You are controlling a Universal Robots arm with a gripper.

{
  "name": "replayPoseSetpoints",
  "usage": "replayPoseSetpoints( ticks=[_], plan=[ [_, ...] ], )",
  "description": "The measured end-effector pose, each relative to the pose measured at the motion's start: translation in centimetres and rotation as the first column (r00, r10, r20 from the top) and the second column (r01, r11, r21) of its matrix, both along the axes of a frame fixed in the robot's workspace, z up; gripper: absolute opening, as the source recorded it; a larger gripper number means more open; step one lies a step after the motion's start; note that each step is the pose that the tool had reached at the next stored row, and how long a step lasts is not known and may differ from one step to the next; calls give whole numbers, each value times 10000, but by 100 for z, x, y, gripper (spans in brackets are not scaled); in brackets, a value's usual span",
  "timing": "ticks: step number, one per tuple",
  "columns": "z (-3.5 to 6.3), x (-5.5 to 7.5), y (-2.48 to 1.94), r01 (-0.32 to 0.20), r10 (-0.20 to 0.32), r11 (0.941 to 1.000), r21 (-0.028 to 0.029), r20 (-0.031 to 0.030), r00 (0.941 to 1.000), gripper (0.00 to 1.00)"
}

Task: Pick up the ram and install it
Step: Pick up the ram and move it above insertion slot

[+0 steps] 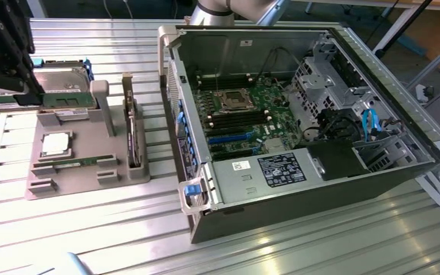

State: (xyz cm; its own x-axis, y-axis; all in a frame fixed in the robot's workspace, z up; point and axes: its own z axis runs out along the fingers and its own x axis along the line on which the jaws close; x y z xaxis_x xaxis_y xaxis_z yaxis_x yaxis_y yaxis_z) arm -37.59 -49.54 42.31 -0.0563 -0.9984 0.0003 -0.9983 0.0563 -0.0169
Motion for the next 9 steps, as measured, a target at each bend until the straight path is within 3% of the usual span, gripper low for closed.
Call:
replayPoseSetpoints(
  ticks=[9],
  plan=[
    [-1,365,0,0,0,10000,-39,-1,10000,13]
  ],
)
